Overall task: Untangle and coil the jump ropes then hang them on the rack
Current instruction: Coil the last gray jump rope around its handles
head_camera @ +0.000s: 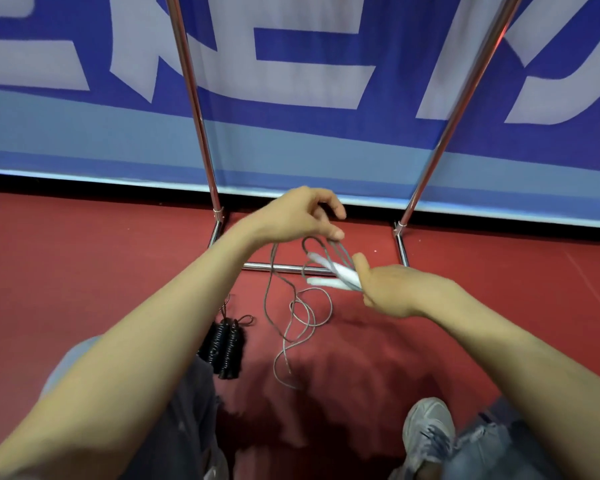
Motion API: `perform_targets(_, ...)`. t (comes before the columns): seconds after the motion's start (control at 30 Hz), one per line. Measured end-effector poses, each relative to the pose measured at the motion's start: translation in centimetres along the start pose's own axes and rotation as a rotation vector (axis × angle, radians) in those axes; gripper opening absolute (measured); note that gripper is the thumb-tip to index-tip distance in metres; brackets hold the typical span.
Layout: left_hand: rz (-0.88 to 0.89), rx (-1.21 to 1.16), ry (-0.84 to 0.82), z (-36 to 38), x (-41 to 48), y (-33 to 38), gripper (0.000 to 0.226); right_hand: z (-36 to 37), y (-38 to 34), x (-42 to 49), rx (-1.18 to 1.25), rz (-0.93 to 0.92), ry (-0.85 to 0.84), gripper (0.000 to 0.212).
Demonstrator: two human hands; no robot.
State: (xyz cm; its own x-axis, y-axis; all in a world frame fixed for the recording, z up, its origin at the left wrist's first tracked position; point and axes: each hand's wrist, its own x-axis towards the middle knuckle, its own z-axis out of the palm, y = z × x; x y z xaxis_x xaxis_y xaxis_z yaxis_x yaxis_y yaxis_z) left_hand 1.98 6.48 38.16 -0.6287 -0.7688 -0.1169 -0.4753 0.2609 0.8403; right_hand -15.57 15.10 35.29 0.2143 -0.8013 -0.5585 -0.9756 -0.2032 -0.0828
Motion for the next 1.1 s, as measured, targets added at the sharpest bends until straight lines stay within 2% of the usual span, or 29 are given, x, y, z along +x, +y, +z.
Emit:
perform_targets(0.03,0.049,-0.009,0.041,1.0,0.0,0.4,0.031,-0.4,0.5,0.3,0.054,0.023,-0.004,0.055)
perform_targets(0.13,0.139,-0.074,0.144,3.4,-0.1,1.2,0.029,-2.0,2.6,0.9,0.259,0.021,0.105,0.035)
perform_targets(0.23,0.129,-0.299,0.276,4.3,-0.2,1.3,0.02,-3.0,4.0,1.4,0.563,0.023,0.279,0.038)
perform_targets(0.33,0.041,-0.514,0.405,4.9,-0.5,1.2,0.015,-3.6,4.4,1.4,0.763,-0.028,0.363,0.035)
perform_targets(0.4,-0.058,-0.636,0.372,5.1,-0.7,1.1,0.021,-3.9,4.5,1.4,0.877,-0.059,0.383,0.034)
perform_targets(0.47,-0.134,-0.706,0.268,4.9,-0.9,1.1,0.023,-4.1,4.3,1.3,0.987,-0.078,0.406,0.033)
perform_targets(0.57,-0.226,-0.802,0.077,4.1,-1.0,1.3,0.006,-4.4,3.7,1.1,1.136,-0.123,0.444,0.032)
perform_targets(0.6,-0.265,-0.805,0.025,3.9,-1.0,1.2,0.017,-4.5,3.5,1.0,1.192,-0.153,0.449,0.031)
perform_targets(0.77,-0.308,-0.636,-0.029,3.6,-0.8,0.4,0.024,-5.3,3.0,-0.4,1.367,-0.293,0.388,0.028)
perform_targets(0.9,-0.236,-0.827,0.003,3.1,-0.4,-0.9,0.014,-5.6,3.2,-1.5,1.399,-0.413,0.292,0.031)
perform_targets(1.0,-0.224,-0.885,0.005,2.8,-0.1,-1.5,0.011,-5.8,2.9,-2.4,1.305,-0.507,0.172,0.031)
perform_targets(1.1,-0.11,-0.756,-0.086,1.7,-0.3,-1.8,0.021,-5.6,2.6,-2.8,1.178,-0.554,0.012,0.031)
